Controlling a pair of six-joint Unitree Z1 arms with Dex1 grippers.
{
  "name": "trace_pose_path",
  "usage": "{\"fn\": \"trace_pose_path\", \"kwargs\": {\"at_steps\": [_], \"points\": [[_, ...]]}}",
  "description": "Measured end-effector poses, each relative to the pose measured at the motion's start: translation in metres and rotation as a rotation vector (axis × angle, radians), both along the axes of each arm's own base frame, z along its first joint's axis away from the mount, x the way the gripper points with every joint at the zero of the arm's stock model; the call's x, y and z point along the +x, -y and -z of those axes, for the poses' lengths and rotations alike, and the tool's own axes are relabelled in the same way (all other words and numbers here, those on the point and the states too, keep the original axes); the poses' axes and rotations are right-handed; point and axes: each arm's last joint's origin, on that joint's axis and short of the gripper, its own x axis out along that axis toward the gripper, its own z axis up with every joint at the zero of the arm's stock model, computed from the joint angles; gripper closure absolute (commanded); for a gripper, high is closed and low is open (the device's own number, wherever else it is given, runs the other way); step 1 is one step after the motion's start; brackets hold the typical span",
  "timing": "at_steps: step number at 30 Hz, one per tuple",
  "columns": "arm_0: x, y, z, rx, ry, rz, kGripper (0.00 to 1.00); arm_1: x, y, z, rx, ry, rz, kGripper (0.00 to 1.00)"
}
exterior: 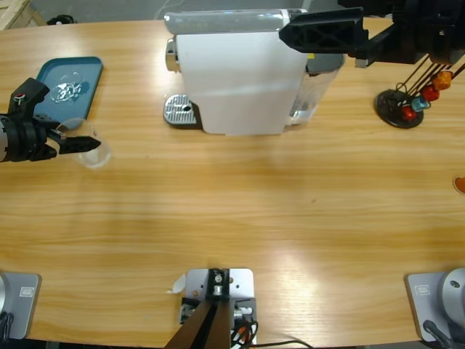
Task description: Pour coffee
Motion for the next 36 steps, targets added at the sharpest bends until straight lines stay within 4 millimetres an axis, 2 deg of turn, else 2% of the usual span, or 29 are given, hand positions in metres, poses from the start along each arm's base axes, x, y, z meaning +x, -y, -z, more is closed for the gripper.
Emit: {"fn": "trace_pose_path", "kwargs": {"at_steps": [4,7,10,15,18,26,32,36], "points": [[0.009,0.01,-0.014,-0.032,0.043,0.135,0.579,-0.006,0.007,0.0,-0.028,-0.011,-0.004,0.009],[0.028,0.023,-0.037,-0.062,0.122,0.245,0.577,-0.012,0.015,-0.004,-0.031,-0.007,-0.005,0.009],[0.056,0.037,-0.049,-0.057,0.167,0.315,0.575,-0.015,0.022,-0.005,-0.044,-0.011,-0.001,0.005],[0.101,0.061,-0.045,-0.067,0.166,0.391,0.575,-0.014,0.037,-0.006,-0.069,-0.012,0.036,0.0],[0.117,0.07,-0.04,-0.079,0.154,0.41,0.575,-0.015,0.049,-0.005,-0.128,-0.033,0.012,0.0],[0.125,0.078,-0.029,-0.099,0.117,0.439,0.575,-0.016,0.058,-0.014,-0.147,-0.03,-0.015,0.0],[0.118,0.101,-0.019,-0.099,0.095,0.505,0.57,-0.016,0.058,-0.014,-0.147,-0.028,-0.015,0.0],[0.12,0.107,-0.018,-0.104,0.103,0.516,0.57,-0.016,0.058,-0.014,-0.147,-0.028,-0.015,0.002]]}}
